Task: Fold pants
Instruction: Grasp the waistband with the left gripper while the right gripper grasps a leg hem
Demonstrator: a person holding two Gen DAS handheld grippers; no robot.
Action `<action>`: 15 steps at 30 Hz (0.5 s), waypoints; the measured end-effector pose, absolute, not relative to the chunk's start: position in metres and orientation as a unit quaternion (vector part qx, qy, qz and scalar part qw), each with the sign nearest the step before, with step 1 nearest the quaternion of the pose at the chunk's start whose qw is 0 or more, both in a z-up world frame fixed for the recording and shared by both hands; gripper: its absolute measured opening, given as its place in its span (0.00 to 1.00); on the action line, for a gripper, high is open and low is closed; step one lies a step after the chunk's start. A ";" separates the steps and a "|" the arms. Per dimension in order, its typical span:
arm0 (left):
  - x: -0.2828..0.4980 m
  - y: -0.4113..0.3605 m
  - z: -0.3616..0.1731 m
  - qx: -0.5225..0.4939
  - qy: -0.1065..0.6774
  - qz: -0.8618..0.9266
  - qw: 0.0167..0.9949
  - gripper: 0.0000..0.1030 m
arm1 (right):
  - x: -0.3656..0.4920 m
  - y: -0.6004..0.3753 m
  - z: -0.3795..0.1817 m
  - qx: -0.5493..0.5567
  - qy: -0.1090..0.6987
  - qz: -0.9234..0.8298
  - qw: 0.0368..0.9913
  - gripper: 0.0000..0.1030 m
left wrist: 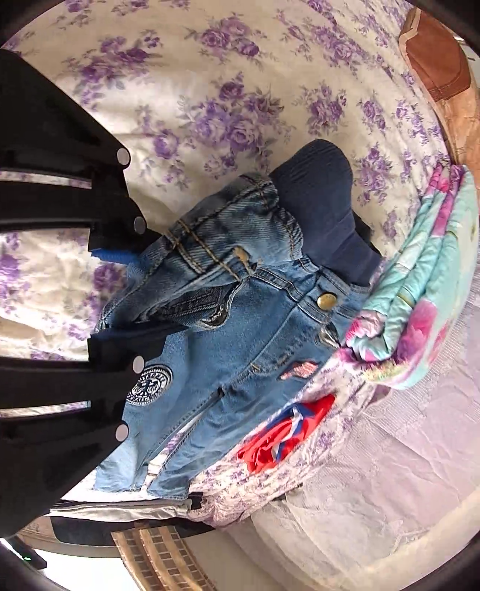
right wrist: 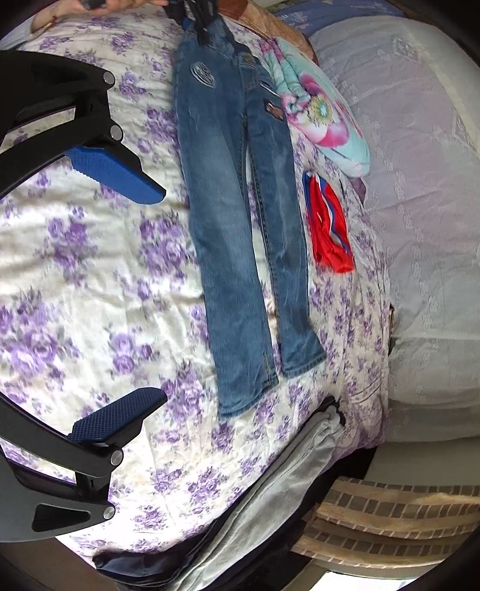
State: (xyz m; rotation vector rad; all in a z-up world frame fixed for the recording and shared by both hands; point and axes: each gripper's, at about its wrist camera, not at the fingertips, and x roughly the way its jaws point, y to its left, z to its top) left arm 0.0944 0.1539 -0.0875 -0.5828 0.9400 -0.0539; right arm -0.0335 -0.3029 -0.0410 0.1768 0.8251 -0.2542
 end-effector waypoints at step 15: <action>0.102 0.169 -0.119 -0.289 0.492 -0.041 0.820 0.28 | 0.085 -0.423 -0.128 0.332 0.448 -0.126 0.821 0.87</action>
